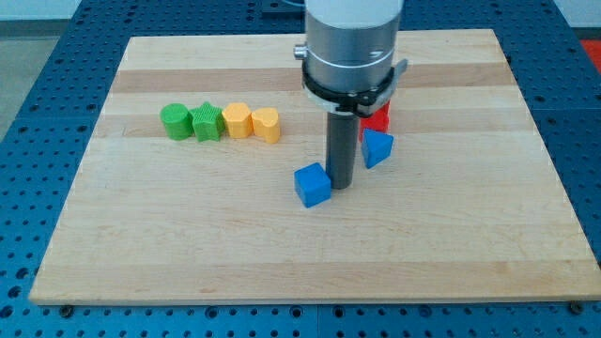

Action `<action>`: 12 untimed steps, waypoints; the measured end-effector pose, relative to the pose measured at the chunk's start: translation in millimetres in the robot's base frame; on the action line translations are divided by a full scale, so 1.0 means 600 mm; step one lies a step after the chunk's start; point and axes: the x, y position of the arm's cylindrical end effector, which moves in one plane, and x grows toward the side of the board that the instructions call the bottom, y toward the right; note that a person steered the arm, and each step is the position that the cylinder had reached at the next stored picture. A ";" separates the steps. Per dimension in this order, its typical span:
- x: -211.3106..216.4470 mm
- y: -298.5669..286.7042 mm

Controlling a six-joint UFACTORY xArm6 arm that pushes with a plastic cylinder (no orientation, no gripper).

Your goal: Slide the blue cube closer to the yellow heart

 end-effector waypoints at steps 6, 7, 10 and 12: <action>0.104 -0.018; 0.050 -0.024; 0.022 -0.073; -0.009 -0.099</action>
